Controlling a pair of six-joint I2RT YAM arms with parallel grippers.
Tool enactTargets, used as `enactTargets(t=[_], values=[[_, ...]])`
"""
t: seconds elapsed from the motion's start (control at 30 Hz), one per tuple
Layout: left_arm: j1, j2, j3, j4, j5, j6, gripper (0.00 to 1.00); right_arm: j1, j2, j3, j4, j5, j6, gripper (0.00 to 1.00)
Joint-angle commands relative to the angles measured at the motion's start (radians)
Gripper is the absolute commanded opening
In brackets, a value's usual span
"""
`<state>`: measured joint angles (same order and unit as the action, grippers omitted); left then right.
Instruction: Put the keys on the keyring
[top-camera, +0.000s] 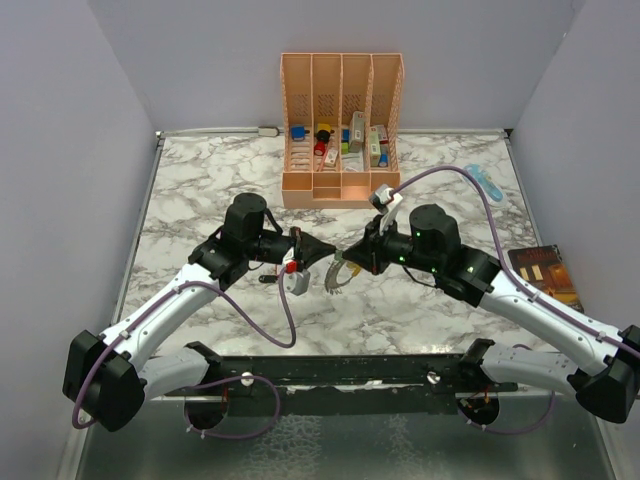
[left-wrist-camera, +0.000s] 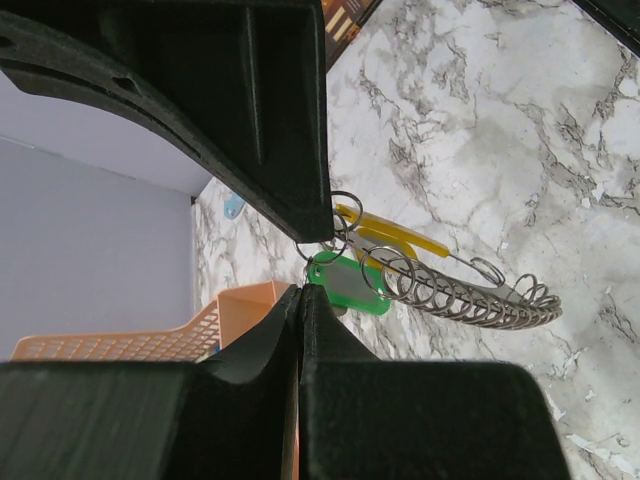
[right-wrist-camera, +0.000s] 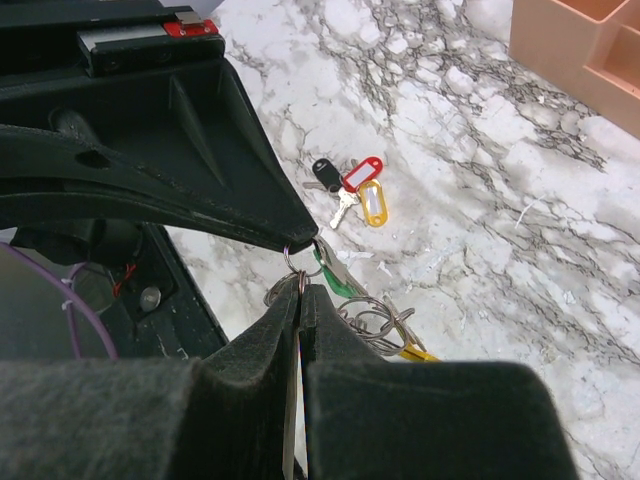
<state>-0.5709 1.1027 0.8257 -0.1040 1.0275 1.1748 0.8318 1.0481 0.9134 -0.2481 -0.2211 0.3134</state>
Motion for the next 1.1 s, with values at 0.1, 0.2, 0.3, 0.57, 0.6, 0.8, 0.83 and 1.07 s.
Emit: enactTargets(t=[0.1,0.2,0.3,0.57,0.6,0.8,0.83,1.07], values=[[-0.005,-0.020,0.012,0.022,-0.015,-0.014,0.00,0.003,-0.045,0.029,-0.032,0.062,0.021,0.04],[-0.005,-0.022,0.015,0.018,-0.015,-0.012,0.00,0.003,-0.048,0.039,-0.038,0.079,0.023,0.21],[-0.004,-0.021,0.022,0.019,-0.015,-0.012,0.00,0.003,-0.046,0.051,-0.057,0.102,0.008,0.31],[-0.005,-0.008,0.049,0.008,-0.018,0.008,0.00,0.003,-0.052,0.034,-0.089,0.153,-0.038,0.40],[-0.005,-0.005,0.052,0.007,-0.021,0.009,0.00,0.003,-0.054,0.011,-0.084,0.140,-0.060,0.46],[-0.005,0.007,0.076,-0.008,-0.049,0.007,0.00,0.003,-0.084,-0.157,0.063,0.084,-0.049,0.64],[-0.005,0.010,0.079,-0.010,-0.056,0.002,0.00,0.003,-0.090,-0.171,0.093,0.078,-0.049,0.69],[-0.004,0.021,0.080,0.023,-0.077,-0.051,0.00,0.004,-0.049,-0.172,0.167,0.074,0.001,0.88]])
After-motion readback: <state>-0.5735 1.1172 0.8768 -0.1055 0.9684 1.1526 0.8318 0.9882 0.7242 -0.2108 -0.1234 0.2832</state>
